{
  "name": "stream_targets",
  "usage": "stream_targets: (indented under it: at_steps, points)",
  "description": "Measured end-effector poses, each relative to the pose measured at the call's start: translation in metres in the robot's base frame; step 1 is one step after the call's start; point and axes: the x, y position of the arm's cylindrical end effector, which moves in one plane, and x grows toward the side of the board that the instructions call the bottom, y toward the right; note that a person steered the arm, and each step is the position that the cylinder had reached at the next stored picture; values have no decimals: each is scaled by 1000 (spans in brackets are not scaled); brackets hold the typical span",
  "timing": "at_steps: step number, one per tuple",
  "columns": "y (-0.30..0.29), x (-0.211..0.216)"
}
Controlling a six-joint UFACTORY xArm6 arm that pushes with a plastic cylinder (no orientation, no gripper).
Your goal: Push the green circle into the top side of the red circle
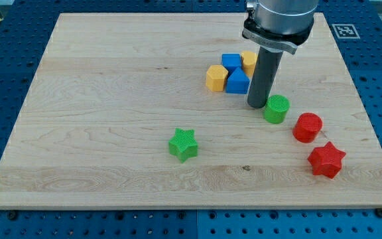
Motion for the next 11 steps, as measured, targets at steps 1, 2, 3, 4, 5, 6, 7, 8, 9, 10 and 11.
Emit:
stream_targets:
  at_steps: [1, 2, 3, 4, 5, 6, 7, 8, 9, 10, 11]
  points:
    - [-15, 0]
    - [-15, 0]
    - [-15, 0]
    - [-10, 4]
    - [9, 8]
    - [25, 12]
    - [28, 15]
    - [28, 15]
    - [36, 18]
    - [58, 19]
    - [63, 19]
